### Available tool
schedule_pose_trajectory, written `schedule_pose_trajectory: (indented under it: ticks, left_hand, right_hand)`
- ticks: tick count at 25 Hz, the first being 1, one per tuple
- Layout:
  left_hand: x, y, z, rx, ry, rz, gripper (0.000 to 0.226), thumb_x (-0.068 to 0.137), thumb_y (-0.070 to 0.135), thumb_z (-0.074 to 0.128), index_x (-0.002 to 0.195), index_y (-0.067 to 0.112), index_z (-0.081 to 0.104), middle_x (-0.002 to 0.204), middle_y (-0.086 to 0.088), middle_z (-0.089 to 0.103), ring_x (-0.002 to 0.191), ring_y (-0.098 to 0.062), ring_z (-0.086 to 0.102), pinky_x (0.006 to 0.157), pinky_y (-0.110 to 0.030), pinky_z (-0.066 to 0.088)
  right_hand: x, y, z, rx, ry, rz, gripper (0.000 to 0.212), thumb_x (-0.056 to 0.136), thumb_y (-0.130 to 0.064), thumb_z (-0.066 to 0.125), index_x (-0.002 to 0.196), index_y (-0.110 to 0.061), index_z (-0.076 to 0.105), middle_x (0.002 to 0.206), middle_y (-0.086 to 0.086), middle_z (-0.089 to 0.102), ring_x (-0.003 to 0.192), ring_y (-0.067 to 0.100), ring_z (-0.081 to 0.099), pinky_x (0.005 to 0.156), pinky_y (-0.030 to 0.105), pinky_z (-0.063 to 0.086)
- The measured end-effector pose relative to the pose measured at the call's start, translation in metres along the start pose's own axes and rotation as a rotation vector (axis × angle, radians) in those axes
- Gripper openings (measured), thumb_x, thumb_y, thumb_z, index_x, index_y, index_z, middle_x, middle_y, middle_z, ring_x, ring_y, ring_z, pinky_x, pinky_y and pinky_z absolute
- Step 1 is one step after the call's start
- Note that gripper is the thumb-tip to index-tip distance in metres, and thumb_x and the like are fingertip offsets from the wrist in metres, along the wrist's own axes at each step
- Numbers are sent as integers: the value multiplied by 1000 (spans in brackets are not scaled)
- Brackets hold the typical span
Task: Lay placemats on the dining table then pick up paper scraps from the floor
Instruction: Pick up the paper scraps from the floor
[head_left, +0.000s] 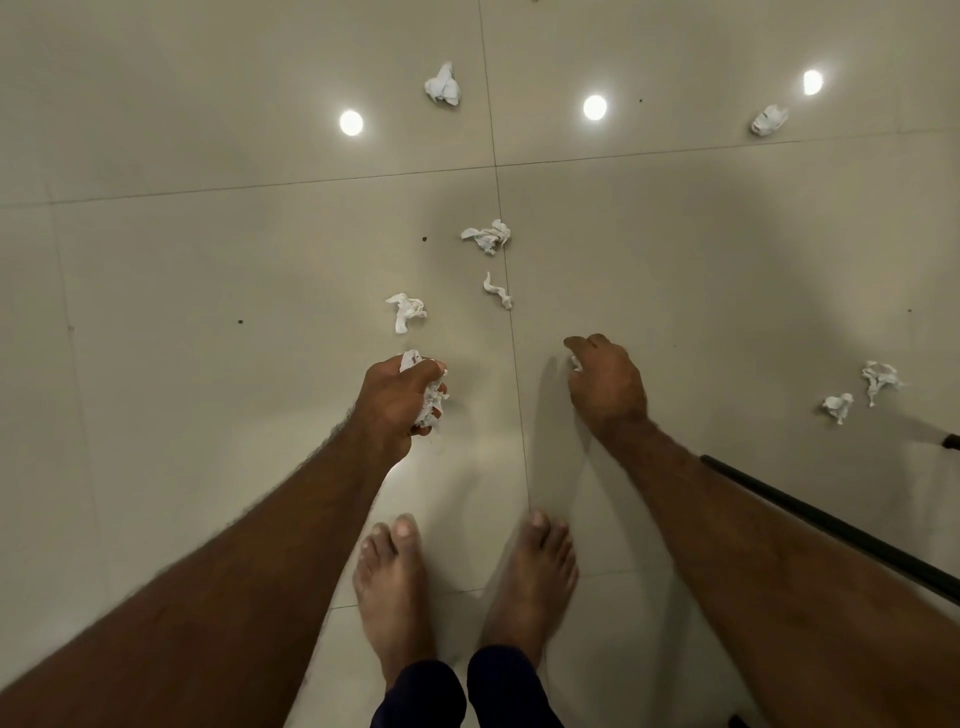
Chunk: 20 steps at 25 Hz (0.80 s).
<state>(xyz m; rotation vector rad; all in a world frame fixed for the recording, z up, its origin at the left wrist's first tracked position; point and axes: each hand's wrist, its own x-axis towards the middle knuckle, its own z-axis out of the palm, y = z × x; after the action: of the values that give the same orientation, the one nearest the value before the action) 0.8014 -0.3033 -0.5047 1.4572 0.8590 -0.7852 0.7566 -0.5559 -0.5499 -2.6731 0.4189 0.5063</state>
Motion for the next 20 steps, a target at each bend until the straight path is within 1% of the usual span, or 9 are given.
schedule_pose_trajectory:
  ticks: [2, 4, 7, 9, 13, 15, 17, 18, 20]
  left_hand:
    - [2, 3, -13, -13, 17, 4, 7, 90, 10, 68, 85, 5, 66, 72, -14, 61, 42, -20, 42, 43, -21, 31]
    - [4, 6, -26, -18, 35, 6, 7, 90, 11, 68, 85, 6, 67, 73, -14, 62, 44, -21, 43, 44, -21, 32]
    - [9, 9, -50, -16, 74, 4, 7, 89, 12, 68, 85, 6, 68, 75, -17, 63, 46, -22, 46, 44, -22, 33]
    - [13, 12, -64, -6, 94, 0, 8, 89, 13, 70, 86, 7, 68, 77, -17, 63, 47, -22, 47, 44, -22, 35]
    - [22, 14, -84, -5, 111, -11, 8, 91, 15, 69, 84, 11, 68, 75, -12, 66, 48, -22, 49, 47, -23, 36]
    - [26, 13, -90, -20, 111, -17, 9, 90, 14, 70, 81, 12, 68, 74, -13, 65, 48, -23, 48, 47, -23, 35]
    - [28, 12, -93, -47, 102, -27, 13, 91, 13, 70, 78, 11, 66, 73, -13, 63, 48, -22, 45, 48, -23, 33]
    - [29, 12, -92, -59, 99, -32, 13, 91, 12, 69, 79, 10, 65, 72, -14, 62, 47, -22, 45, 47, -22, 33]
    - [29, 11, -90, -78, 96, -36, 12, 91, 11, 69, 80, 8, 64, 71, -14, 61, 47, -22, 44, 45, -21, 32]
  right_hand:
    - [7, -41, 1, 54, 46, -182, 45, 78, -5, 62, 121, -18, 64, 108, 5, 65, 98, 33, 58, 74, 35, 49]
    - [21, -93, 2, 47, 61, -309, 46, 78, -10, 64, 122, -24, 62, 108, -1, 66, 101, 28, 56, 72, 34, 49]
    - [44, -161, 14, 9, 35, -439, 49, 78, -4, 62, 121, -27, 63, 102, -4, 68, 98, 25, 55, 66, 34, 48]
    - [55, -186, 29, -15, 0, -488, 50, 78, 0, 61, 121, -26, 64, 98, -2, 70, 95, 25, 55, 65, 37, 51]
    - [64, -194, 54, -100, -89, -534, 47, 83, -4, 61, 124, -26, 61, 105, -1, 68, 99, 27, 55, 68, 37, 52]
    - [66, -187, 61, -109, -67, -551, 48, 80, -4, 66, 122, -26, 62, 105, 0, 63, 95, 27, 55, 64, 37, 53]
    - [69, -180, 64, -110, -24, -570, 53, 73, 0, 71, 120, -24, 62, 104, 2, 58, 89, 26, 53, 60, 35, 50]
    - [70, -178, 63, -135, 0, -589, 56, 71, -1, 73, 121, -24, 62, 106, 3, 56, 90, 25, 52, 61, 33, 46]
    - [71, -177, 61, -199, 14, -630, 59, 72, -7, 75, 125, -27, 58, 120, 3, 55, 101, 26, 51, 70, 37, 45]
